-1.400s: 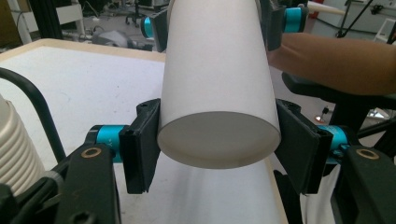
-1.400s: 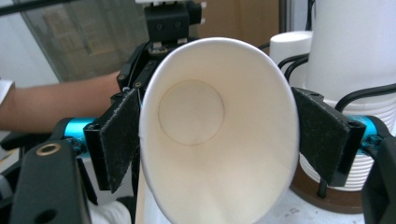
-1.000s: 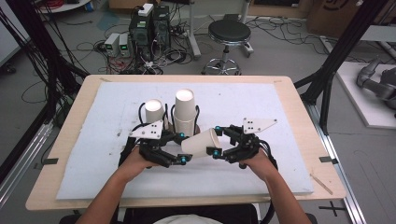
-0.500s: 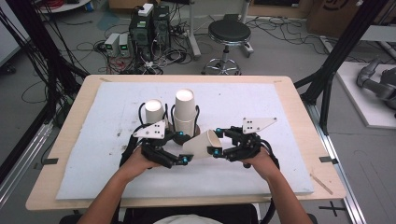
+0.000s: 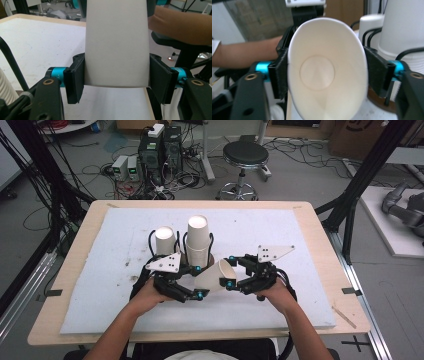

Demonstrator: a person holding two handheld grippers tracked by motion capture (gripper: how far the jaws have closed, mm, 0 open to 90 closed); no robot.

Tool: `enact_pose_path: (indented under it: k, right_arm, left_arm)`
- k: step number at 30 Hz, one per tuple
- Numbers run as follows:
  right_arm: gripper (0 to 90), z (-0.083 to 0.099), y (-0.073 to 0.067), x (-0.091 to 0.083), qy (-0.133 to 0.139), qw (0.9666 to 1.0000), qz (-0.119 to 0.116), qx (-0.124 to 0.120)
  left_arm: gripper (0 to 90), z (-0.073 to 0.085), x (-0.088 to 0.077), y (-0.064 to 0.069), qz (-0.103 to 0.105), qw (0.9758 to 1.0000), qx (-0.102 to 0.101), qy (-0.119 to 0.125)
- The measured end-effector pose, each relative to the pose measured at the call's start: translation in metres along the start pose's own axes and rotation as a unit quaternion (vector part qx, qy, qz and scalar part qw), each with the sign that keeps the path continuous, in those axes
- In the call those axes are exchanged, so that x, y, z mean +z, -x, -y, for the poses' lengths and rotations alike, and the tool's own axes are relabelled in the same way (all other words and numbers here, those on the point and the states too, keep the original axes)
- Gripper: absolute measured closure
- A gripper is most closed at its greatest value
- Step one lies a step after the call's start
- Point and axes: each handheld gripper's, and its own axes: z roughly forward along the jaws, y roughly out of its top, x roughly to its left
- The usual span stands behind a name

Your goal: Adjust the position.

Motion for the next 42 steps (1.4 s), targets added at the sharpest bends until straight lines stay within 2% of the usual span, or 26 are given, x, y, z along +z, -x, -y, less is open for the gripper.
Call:
enact_pose_path:
  k: [1, 5, 11, 14, 16, 19, 24, 28, 32, 35, 38, 39, 42]
  right_arm:
    - [19.2, 0.000, -0.001, 0.000, 0.008, 0.9999, 0.010, 0.006]
    - [18.8, 0.000, -0.001, -0.001, 0.025, 0.9993, 0.023, 0.019]
    - [18.9, 0.001, -0.001, 0.001, 0.023, 0.9994, 0.023, 0.015]
    - [19.8, 0.002, -0.002, 0.004, 0.019, 0.9997, 0.013, 0.006]
    - [26.4, 0.002, -0.003, 0.005, 0.016, 0.9998, 0.010, -0.003]
    - [29.3, 0.002, -0.004, 0.004, 0.009, 0.9998, 0.007, -0.018]
    - [33.3, 0.001, -0.004, 0.003, -0.010, 0.9996, 0.004, -0.025]
    - [33.8, 0.000, -0.006, 0.004, -0.029, 0.9987, 0.015, -0.038]
    - [33.9, -0.001, -0.008, 0.006, -0.031, 0.9988, 0.006, -0.038]
    - [31.2, -0.002, -0.010, 0.008, -0.025, 0.9990, 0.000, -0.036]
    - [24.5, -0.002, -0.010, 0.009, -0.011, 0.9994, 0.007, -0.031]
    - [19.7, -0.002, -0.010, 0.010, -0.007, 0.9995, 0.009, -0.028]
    - [19.6, 0.000, -0.010, 0.010, 0.003, 0.9997, 0.015, -0.017]
  left_arm:
    - [36.0, 0.000, -0.001, 0.000, -0.001, 1.0000, 0.000, 0.002]
    - [36.1, -0.001, -0.004, -0.001, -0.010, 0.9998, -0.003, 0.016]
    - [36.1, -0.001, -0.004, -0.002, -0.011, 0.9994, -0.006, 0.033]
    - [36.1, -0.001, -0.002, -0.001, -0.004, 0.9996, -0.001, 0.028]
    - [36.1, 0.000, 0.000, 0.000, -0.002, 0.9997, -0.003, 0.024]
    - [36.1, 0.001, 0.002, 0.001, -0.001, 0.9999, 0.000, 0.016]
    - [32.3, 0.001, 0.004, 0.001, -0.015, 0.9999, 0.001, 0.008]
    - [30.4, 0.000, 0.004, 0.001, -0.019, 0.9998, 0.002, 0.008]
    - [34.2, 0.001, 0.007, 0.003, -0.004, 0.9999, 0.014, -0.005]
    - [35.7, 0.001, 0.010, 0.004, 0.000, 0.9998, 0.018, -0.007]
    - [35.7, 0.000, 0.007, 0.003, -0.002, 0.9999, 0.017, -0.002]
    - [35.7, 0.000, 0.006, 0.003, -0.002, 0.9999, 0.016, 0.003]
    - [35.8, -0.001, 0.002, 0.002, -0.002, 0.9997, 0.010, 0.024]
